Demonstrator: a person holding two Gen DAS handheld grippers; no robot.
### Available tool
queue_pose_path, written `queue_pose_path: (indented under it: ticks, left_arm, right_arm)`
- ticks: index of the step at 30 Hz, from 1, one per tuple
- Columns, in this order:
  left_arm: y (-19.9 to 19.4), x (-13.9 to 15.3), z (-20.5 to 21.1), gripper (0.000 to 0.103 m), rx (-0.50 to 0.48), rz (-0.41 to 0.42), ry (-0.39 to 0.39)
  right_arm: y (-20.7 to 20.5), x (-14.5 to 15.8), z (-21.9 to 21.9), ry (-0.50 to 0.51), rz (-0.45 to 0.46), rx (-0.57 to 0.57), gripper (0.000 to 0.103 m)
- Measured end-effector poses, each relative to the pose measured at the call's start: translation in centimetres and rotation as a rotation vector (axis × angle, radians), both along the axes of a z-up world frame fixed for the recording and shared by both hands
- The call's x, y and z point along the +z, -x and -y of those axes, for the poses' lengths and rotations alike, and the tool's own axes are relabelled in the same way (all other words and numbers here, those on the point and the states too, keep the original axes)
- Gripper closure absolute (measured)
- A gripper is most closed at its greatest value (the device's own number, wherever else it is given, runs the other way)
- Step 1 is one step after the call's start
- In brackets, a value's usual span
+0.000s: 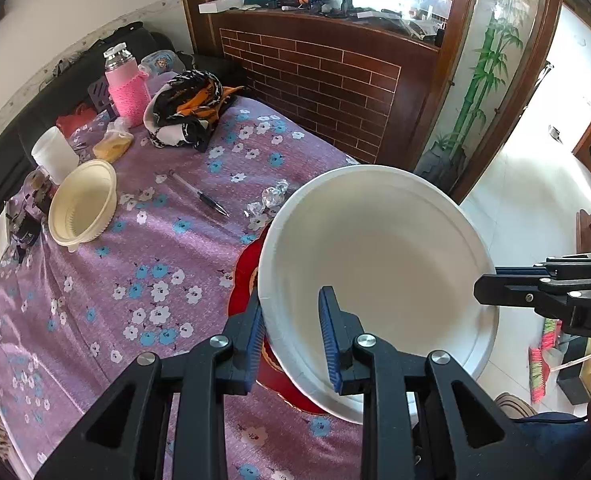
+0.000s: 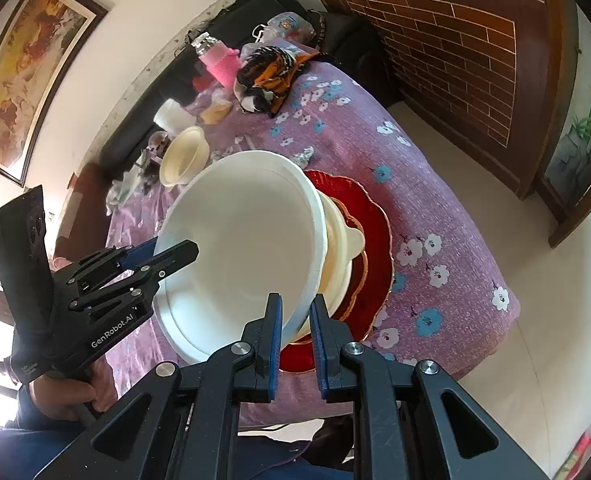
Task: Organize plates and bowls
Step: 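Lift the white bowl with the right tool and carry it over the stack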
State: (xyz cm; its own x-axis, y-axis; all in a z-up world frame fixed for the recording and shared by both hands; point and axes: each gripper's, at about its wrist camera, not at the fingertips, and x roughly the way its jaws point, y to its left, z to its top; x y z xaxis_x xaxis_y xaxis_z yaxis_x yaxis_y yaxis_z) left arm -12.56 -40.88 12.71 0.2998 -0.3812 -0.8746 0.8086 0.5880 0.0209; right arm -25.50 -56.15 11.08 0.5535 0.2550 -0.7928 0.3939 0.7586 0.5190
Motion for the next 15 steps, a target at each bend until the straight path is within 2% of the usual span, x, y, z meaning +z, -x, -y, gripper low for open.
queue_pose_path:
  ticks: [15]
  left_arm:
    - [-1.0,-1.8,0.0,0.079,0.023,-0.016,-0.020]
  right_arm:
    - [-0.9,-1.5,0.3,-0.011,-0.033,0.011,0.086]
